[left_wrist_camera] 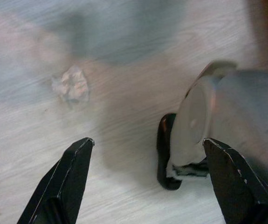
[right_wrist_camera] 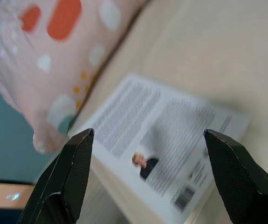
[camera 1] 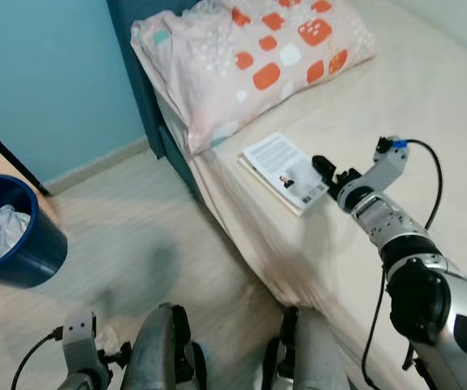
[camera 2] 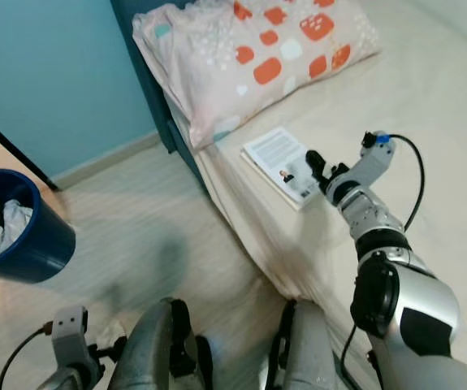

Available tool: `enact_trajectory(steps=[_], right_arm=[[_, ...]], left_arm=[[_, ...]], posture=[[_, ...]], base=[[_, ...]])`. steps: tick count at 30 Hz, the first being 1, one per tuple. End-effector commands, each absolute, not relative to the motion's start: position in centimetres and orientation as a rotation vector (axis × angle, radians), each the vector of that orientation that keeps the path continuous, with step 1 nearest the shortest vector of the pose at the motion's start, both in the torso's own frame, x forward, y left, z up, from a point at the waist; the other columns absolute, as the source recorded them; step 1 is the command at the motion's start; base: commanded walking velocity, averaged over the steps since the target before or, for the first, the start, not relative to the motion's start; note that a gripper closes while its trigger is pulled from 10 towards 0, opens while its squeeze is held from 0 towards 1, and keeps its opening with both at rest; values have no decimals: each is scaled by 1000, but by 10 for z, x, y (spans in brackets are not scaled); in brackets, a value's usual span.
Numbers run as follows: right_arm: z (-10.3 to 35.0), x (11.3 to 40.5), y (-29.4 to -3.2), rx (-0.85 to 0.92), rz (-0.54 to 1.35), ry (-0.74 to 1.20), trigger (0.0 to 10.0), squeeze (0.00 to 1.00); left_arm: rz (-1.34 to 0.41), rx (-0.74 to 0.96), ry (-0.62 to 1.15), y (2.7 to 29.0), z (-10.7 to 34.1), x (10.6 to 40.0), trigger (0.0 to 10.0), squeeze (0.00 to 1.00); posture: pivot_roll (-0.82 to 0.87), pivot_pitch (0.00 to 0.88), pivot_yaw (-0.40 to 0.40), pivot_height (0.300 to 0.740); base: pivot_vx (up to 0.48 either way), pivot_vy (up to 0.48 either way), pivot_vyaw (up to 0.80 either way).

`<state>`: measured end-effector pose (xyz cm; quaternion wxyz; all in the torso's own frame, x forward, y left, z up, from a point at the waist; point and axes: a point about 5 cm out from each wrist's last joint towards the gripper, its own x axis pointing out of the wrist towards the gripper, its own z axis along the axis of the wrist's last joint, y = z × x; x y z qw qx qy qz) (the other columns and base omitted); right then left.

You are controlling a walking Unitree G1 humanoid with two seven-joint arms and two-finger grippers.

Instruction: Clean up the room

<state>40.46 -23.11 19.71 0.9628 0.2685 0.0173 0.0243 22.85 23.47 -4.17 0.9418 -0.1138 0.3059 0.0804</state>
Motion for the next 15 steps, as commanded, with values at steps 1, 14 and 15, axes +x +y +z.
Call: enact_trajectory(steps=[1, 14, 15], right_arm=[[191, 401, -236, 496, 22, 27, 10000, 0], [81, 363, -160, 379, 150, 259, 10000, 0], [72, 358, -156, 351, 156, 280, 10000, 0]], left_arm=[[174, -252, 671, 229, -51, 219, 10000, 0], [186, -144, 456, 242, 10, 293, 10000, 0], [190, -145, 449, 242, 12, 294, 10000, 0]], posture=[[-4, 190, -20, 592], [-43, 132, -3, 631], [-58, 134, -2, 636]], base=[[0, 0, 0], [-28, 0, 0], [-356, 0, 0]])
